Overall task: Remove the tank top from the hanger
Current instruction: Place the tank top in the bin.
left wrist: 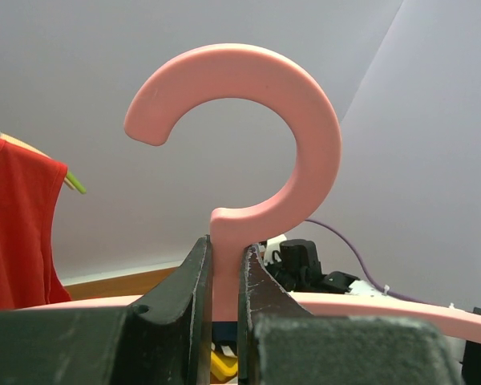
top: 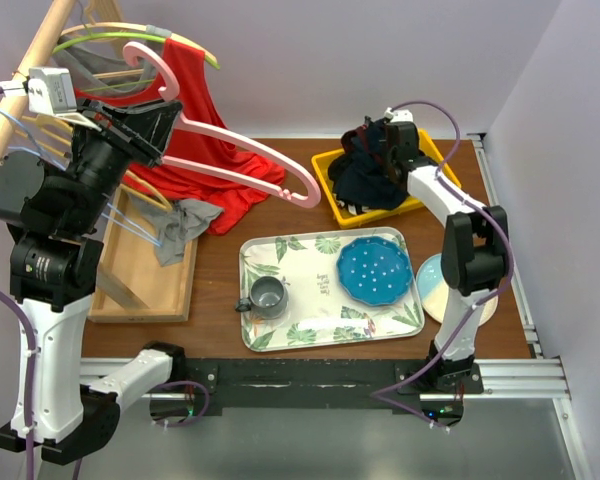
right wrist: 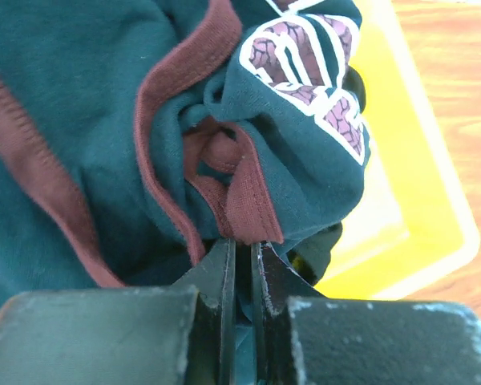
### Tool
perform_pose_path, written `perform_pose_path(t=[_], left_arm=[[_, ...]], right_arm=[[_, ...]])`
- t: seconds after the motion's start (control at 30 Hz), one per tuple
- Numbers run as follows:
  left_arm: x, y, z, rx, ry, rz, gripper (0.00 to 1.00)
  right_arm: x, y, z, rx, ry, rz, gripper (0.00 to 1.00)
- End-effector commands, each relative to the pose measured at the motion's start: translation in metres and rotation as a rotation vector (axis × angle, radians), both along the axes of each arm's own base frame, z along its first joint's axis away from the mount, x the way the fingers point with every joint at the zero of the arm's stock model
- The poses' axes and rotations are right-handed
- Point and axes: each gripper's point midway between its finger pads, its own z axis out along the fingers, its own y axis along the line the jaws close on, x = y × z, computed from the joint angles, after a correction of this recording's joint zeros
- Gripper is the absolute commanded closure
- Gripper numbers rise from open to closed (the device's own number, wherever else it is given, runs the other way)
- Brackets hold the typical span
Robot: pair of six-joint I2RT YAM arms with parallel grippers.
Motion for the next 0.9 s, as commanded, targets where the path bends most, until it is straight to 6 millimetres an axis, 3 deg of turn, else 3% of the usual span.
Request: perform_pose_path(t=[0.0,0.17,0.23,0.47,0.5,0.6,0.8,0.87], left_arm=[[-0.006,0.003,0.019,-0.027,-0.055,0.007,1.00],[-0.002,0.004,0.016,-0.018,-0.047,0.018,1.00],[0.000,0.002,0.013,-0.015,-0.038,0.014,1.00],[0.001,0.001,0.012,-0.012,-0.044,0.009,1.00],[0.001,0.001,0.012,-0.012,-0.044,0.009,1.00],[-0.001,0.000,0.015,-0.005,-0.057,-0.002,1.00],[0.000,-0.003,0.012,0.010,-0.055,-0.017,1.00],[0.001,-0.003,0.010,0.014,-0.050,-0.014,1.00]], right_arm=[[0.031,-0.026,0.017,-0.128,-0.130,-0.054,1.00],[0.027,-0.043,-0.017,-0.160,-0.056,-0.077,1.00],[0.022,-0.044,-0.029,-0.140,-0.011,-0.082,0.96],[-0.004,-0.030,-0.037,0.004,0.047,-0.075,0.64],[-0.012,-0.030,-0.037,0.023,0.061,-0.091,0.56],[-0.024,-0.022,-0.009,0.076,0.052,-0.068,0.36],[-0.028,-0.005,0.084,0.192,-0.076,-0.012,0.31],[-0.021,0.004,0.099,0.238,-0.104,0.020,0.30]])
